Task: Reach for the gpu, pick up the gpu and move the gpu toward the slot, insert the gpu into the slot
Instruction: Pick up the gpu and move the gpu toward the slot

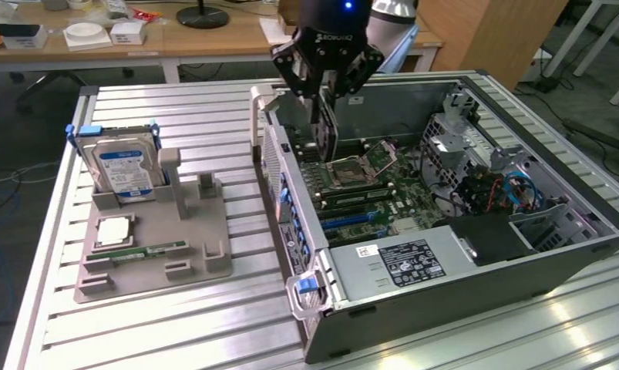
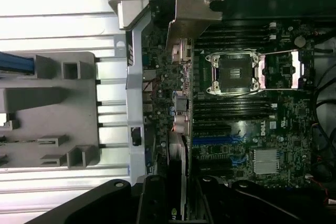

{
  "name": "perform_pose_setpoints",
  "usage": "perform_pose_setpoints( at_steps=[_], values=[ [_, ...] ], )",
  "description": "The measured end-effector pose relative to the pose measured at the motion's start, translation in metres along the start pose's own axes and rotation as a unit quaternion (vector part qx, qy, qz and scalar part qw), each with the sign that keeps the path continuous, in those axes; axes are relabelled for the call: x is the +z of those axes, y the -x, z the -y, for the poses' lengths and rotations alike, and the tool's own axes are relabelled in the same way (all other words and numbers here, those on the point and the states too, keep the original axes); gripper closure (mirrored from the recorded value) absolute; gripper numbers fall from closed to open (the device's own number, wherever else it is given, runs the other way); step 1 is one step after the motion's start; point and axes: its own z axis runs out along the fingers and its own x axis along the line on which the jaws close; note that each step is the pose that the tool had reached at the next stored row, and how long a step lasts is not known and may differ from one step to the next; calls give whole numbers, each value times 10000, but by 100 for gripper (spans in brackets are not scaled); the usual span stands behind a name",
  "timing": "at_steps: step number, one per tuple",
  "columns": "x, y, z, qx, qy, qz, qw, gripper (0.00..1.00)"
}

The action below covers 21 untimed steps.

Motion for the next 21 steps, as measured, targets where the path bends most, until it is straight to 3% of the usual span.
perform_pose_setpoints(
  at_steps=[12, 21],
  values=[
    [51, 469, -41, -4, 0, 0, 10000, 74],
    [75, 650, -52, -258, 3, 0, 9997, 74]
  ],
)
